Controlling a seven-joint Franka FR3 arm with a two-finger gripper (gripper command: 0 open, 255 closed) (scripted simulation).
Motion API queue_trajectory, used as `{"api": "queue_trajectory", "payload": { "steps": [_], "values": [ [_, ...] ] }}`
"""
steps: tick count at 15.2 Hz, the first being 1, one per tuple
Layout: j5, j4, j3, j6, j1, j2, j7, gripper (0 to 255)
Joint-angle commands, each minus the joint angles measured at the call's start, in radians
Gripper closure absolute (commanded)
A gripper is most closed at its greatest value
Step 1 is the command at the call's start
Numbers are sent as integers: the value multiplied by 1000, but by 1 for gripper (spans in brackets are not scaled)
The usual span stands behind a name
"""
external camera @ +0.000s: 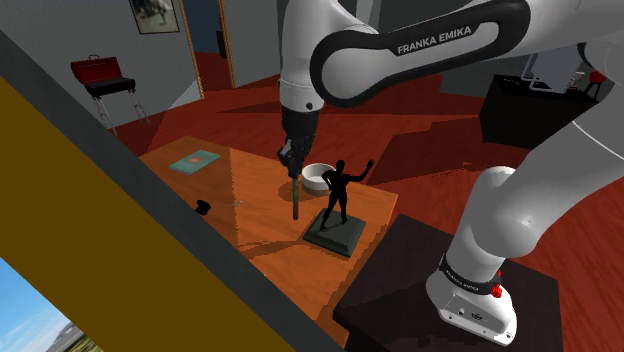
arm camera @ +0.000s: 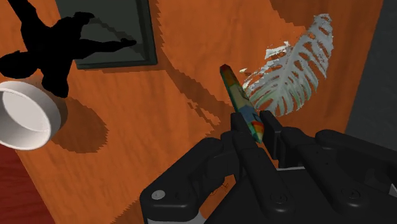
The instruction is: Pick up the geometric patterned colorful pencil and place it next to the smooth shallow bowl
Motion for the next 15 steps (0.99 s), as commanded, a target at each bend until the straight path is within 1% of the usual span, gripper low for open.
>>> {"api": "queue_trajectory", "payload": {
  "steps": [1, 8, 15],
  "values": [
    [-6, -13, -37, 0, -15, -12, -51, 255],
    [-41, -12, -166, 10, -79, 6, -223, 255],
    [-73, 46, -286, 19, -144, 75, -389, 255]
  ]
}}
